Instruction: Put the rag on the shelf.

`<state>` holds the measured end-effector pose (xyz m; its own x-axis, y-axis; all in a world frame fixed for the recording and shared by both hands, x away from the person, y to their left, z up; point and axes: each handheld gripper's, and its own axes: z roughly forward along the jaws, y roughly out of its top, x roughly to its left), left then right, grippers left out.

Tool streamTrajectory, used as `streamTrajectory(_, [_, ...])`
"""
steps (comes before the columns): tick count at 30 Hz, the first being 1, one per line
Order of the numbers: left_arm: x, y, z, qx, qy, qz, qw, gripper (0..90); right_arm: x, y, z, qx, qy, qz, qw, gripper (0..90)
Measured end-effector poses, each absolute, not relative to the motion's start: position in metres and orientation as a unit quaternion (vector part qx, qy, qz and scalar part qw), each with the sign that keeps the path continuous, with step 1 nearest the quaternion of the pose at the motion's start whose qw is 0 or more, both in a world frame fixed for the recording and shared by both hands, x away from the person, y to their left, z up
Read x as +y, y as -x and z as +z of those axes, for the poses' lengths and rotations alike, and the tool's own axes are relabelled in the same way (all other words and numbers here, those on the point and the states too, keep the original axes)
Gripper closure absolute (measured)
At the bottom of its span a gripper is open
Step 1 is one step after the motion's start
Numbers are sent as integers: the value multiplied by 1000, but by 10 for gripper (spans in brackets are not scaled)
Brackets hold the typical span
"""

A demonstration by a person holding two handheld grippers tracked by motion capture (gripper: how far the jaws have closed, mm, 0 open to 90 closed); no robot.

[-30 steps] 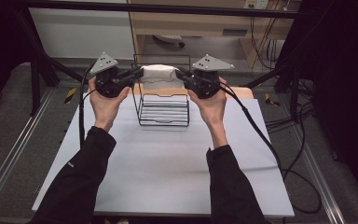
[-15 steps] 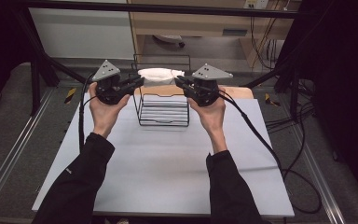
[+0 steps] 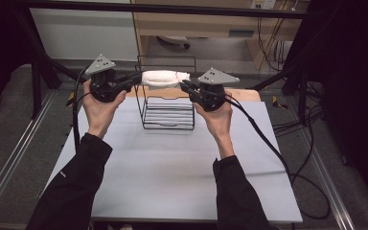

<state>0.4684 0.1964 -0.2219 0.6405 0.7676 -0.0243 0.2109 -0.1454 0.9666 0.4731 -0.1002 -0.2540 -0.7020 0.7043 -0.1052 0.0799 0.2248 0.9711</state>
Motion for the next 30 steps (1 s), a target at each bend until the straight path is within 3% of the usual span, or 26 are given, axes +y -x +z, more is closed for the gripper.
streamTrajectory(5, [191,-478,-219,350,-717,240,554,893,-100,-473,-255,733,-267,561,279,838])
streamTrajectory(21, [178,-484,-240,339,-745,207,536,898,-100,-472,-261,740,-263,554,276,827])
streamTrajectory(30, [177,-487,-249,341,-746,214,531,898,-100,-470,-261,747,-258,549,272,790])
